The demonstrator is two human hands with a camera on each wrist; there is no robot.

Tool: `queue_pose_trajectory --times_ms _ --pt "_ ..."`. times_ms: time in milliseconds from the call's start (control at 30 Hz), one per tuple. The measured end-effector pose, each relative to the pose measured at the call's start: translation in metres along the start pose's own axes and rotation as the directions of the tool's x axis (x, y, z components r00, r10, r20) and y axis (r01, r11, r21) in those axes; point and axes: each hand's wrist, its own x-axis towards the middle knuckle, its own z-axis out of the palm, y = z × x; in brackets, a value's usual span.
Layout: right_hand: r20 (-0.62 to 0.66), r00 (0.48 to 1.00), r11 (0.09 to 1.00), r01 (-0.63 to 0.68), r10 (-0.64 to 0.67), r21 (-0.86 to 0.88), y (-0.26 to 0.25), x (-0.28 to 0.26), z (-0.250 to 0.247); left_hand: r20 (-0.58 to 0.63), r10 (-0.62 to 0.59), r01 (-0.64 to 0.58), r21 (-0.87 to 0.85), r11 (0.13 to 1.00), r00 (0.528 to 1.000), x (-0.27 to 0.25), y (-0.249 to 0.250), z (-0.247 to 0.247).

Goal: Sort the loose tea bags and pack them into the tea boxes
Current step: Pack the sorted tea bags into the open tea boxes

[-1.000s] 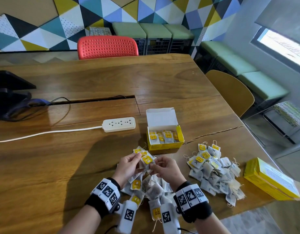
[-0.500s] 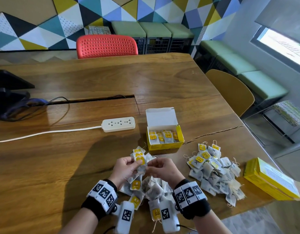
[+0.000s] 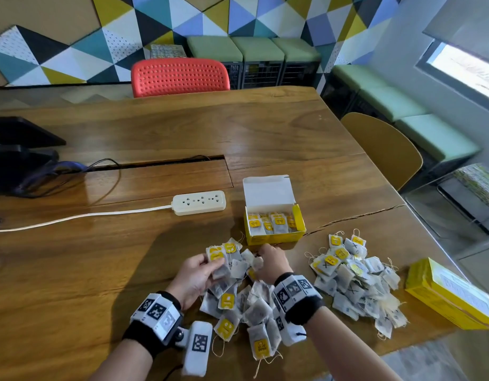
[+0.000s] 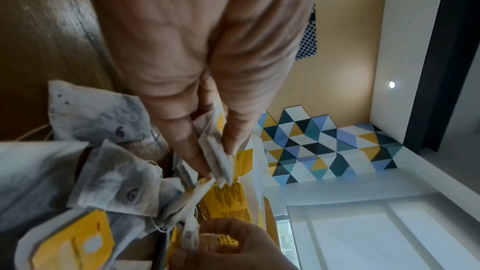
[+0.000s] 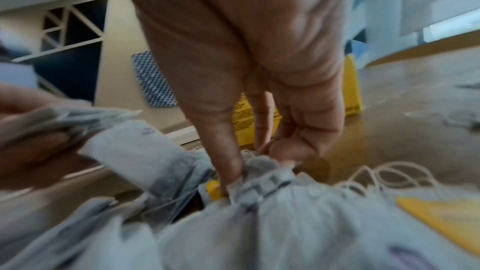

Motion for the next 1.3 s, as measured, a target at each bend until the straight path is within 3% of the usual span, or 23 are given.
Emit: queue_pose_trajectory --times_ms 167,267,400,600,733,867,967,1167,1300 --pt "0.058 0.995 0.991 -0.084 0.078 0.106 0.011 -0.001 -0.009 -0.023 0.061 -0.059 0.094 0.994 0.998 0.002 -0.003 -0.002" --pt "0.011 0.998 0.966 -0.059 0.058 0.251 0.019 -0.005 -0.014 -0.05 0.071 -0.067 0.088 0.994 0.996 0.005 -0.004 -0.003" --pt "-0.17 0.985 0.903 0.072 0.002 0.424 0.015 -0.017 -0.019 -0.065 0.092 -0.087 0.087 0.992 0.994 0.007 -0.008 0.0" --pt "-0.304 0.929 0.916 0.297 -0.212 0.27 -0.011 -0.024 -0.001 -0.086 0.172 -0.153 0.195 0.969 0.981 0.009 -0.02 0.015" --pt "-0.359 0.891 0.863 0.396 -0.279 0.313 -0.023 -0.033 0.009 -0.076 0.187 -0.174 0.152 0.973 0.979 0.008 -0.022 0.02" --pt "-0.329 0.919 0.802 0.361 -0.218 0.476 -0.024 -0.04 0.011 -0.111 0.153 -0.149 0.044 0.988 0.982 0.007 -0.019 0.019" --pt "-0.224 0.958 0.742 0.28 -0.178 0.609 -0.018 -0.041 0.005 -0.092 0.109 -0.114 -0.053 0.992 0.99 0.005 -0.016 0.017" --pt "-0.19 0.969 0.76 0.242 -0.158 0.603 -0.017 -0.037 0.01 -0.083 0.104 -0.111 -0.075 0.991 0.991 0.003 -0.014 0.022" --pt "-0.132 0.985 0.705 0.169 -0.107 0.689 -0.019 -0.036 0.01 -0.078 0.115 -0.12 -0.072 0.99 0.99 0.004 -0.016 0.024"
